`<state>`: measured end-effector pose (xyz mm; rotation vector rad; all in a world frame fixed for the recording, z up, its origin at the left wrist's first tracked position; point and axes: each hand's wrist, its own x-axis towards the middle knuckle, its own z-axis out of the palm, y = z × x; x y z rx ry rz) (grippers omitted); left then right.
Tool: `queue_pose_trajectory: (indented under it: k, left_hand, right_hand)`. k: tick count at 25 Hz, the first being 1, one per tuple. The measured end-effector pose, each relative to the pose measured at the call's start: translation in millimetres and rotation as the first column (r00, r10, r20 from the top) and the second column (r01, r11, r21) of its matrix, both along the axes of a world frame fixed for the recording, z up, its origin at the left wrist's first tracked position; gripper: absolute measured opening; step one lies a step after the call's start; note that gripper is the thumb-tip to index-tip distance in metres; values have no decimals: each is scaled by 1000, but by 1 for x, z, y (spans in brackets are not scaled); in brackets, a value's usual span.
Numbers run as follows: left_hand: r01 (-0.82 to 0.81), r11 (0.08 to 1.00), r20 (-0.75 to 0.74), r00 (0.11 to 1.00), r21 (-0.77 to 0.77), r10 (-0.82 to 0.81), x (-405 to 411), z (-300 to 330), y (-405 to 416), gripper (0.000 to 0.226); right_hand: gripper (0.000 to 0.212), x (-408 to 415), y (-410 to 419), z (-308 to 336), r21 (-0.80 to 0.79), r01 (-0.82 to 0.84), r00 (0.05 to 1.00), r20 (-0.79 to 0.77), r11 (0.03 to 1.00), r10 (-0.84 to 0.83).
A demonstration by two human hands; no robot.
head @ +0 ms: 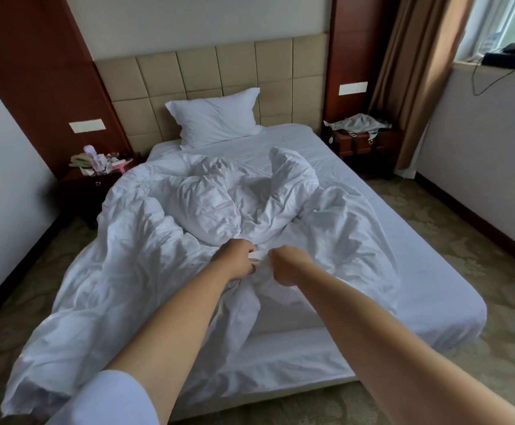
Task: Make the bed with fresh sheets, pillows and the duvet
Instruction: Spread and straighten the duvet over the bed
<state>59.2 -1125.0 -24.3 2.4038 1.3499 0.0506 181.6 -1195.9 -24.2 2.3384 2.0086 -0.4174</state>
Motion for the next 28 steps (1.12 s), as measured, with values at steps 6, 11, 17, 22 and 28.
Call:
queue_pose_trajectory:
  k: [6, 11, 17, 22, 28]
  left_hand:
    - [-62, 992, -66, 995, 108, 69, -34, -10, 4, 21]
    - [-220, 961, -19, 974, 170, 227, -50, 11, 19, 30]
    - [60, 956, 13, 998, -286, -58, -90, -24, 9, 42]
    - [42, 945, -187, 976, -325, -107, -105, -72, -12, 55]
    - [86, 927, -170, 973, -366, -158, -91, -90, -27, 53]
  right_hand:
    - [29, -10, 8, 33, 137, 45, 998, 42, 990, -51]
    - [31, -23, 8, 52, 231, 114, 990, 56, 966, -131]
    - [31, -36, -2, 10, -262, 11, 998, 69, 965, 7]
    - [39, -48, -25, -37, -352, 69, 997, 51, 934, -54]
    - [44, -45, -46, -60, -379, 180, 983, 34, 908, -181]
